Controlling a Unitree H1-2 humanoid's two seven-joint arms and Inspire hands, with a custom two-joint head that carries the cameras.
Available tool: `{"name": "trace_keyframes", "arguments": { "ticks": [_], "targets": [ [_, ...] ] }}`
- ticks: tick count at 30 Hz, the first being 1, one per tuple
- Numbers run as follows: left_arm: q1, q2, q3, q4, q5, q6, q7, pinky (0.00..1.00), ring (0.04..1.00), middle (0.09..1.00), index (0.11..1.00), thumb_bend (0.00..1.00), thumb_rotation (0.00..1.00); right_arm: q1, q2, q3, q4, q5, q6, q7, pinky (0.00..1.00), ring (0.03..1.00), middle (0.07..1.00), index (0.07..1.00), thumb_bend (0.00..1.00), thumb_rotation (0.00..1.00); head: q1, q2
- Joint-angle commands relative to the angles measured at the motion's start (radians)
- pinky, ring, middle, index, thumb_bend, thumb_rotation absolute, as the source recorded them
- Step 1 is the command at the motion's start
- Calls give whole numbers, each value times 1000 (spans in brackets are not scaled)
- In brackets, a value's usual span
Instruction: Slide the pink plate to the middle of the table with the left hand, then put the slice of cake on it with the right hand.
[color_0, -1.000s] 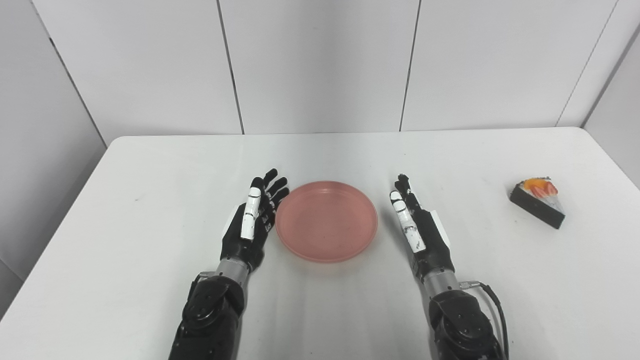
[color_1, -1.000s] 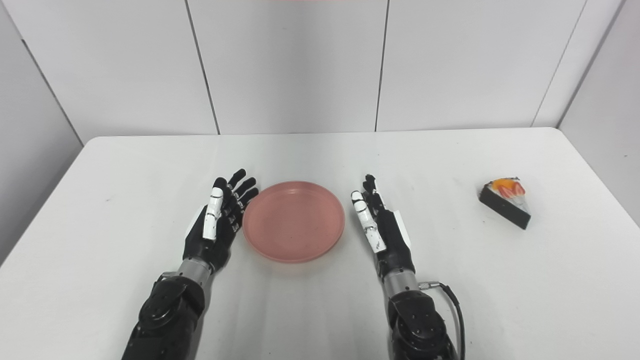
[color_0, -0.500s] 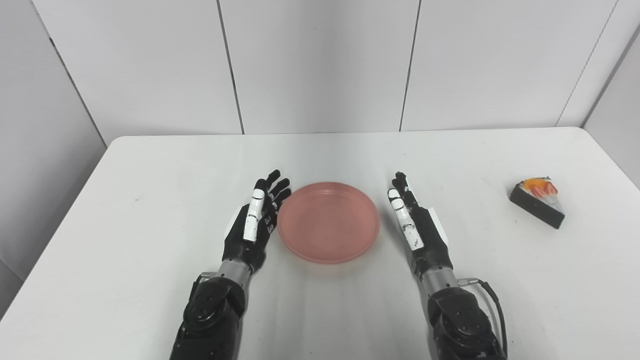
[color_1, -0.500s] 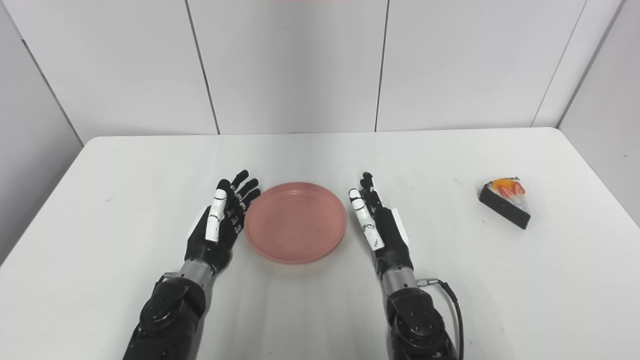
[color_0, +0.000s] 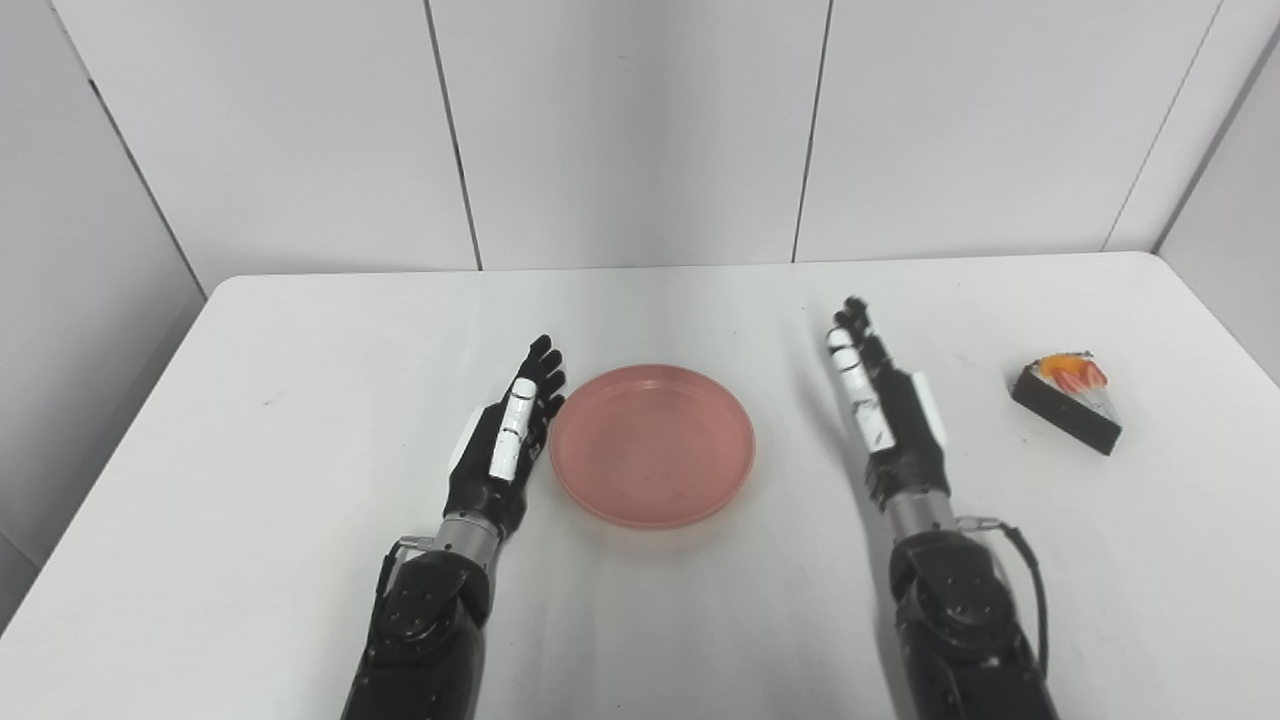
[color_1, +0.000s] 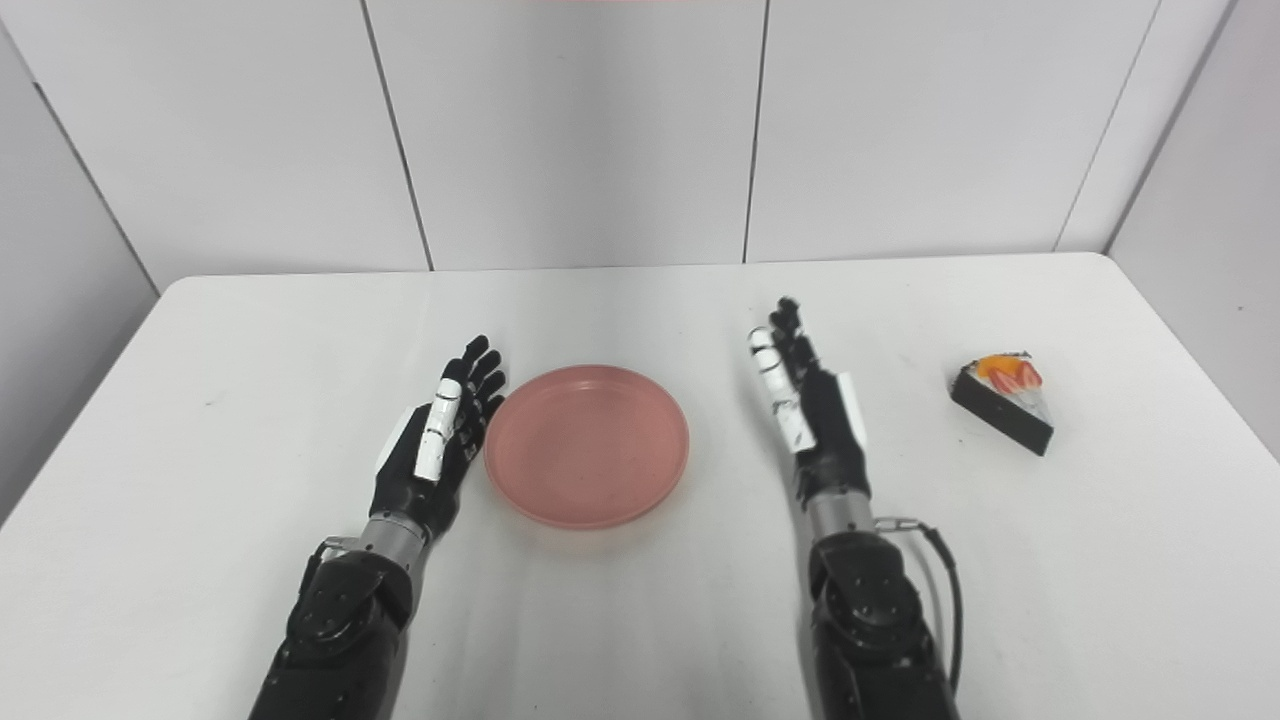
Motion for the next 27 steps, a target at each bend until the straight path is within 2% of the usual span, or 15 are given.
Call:
{"name": "trace_keyframes", "arguments": {
  "ticks": [1,5,8,10,12,13,16,21,24,25,27],
  "targets": [
    [-10,-4,5,29,-2,-42,6,1000,1000,1000,1000,604,1000,-55,-17,-14,-19,-14,-56,-22,998,956,958,968,568,875,-3,-3],
    [-18,-7,12,52,-8,-56,2,1000,1000,1000,1000,606,1000,-81,-50,-36,-18,-23,-54,-40,998,962,977,993,544,866,-14,-12],
    [-22,-9,15,58,-11,-57,1,1000,1000,1000,1000,605,1000,-96,-83,-45,-23,-74,-47,-71,956,929,943,969,523,862,-19,-13],
    [-24,-7,15,68,-8,-65,1,1000,1000,1000,1000,603,1000,-103,-98,-50,-22,-82,-47,-77,943,928,941,957,533,800,-37,-18],
    [-22,-2,12,67,6,-69,7,1000,1000,1000,1000,597,1000,-109,-139,-39,-45,-157,21,-90,924,941,936,948,564,732,-67,-26],
    [-21,0,13,67,6,-70,6,1000,1000,1000,1000,596,1000,-112,-154,-36,-56,-186,49,-95,912,940,926,940,576,654,-79,-28],
    [-23,6,20,74,0,-76,1,1000,1000,1000,1000,594,1000,-122,-195,-27,-80,-257,104,-100,883,920,917,929,577,572,-133,-37],
    [-30,26,31,104,-20,-90,-24,1000,1000,1000,1000,603,1000,-135,-230,-35,-111,-304,185,-93,825,886,907,910,638,443,-179,-48],
    [-34,36,35,123,-29,-120,-35,1000,1000,1000,1000,604,1000,-145,-255,-42,-136,-319,298,-64,818,887,906,910,641,372,-219,-55],
    [-36,39,35,134,-30,-134,-39,1000,1000,1000,1000,602,1000,-148,-261,-42,-142,-321,325,-57,801,880,903,911,637,316,-219,-55],
    [-40,47,34,154,-27,-154,-46,1000,1000,1000,1000,610,1000,-153,-273,-36,-150,-345,374,-57,783,872,900,907,638,279,-236,-58]
  ]
}}
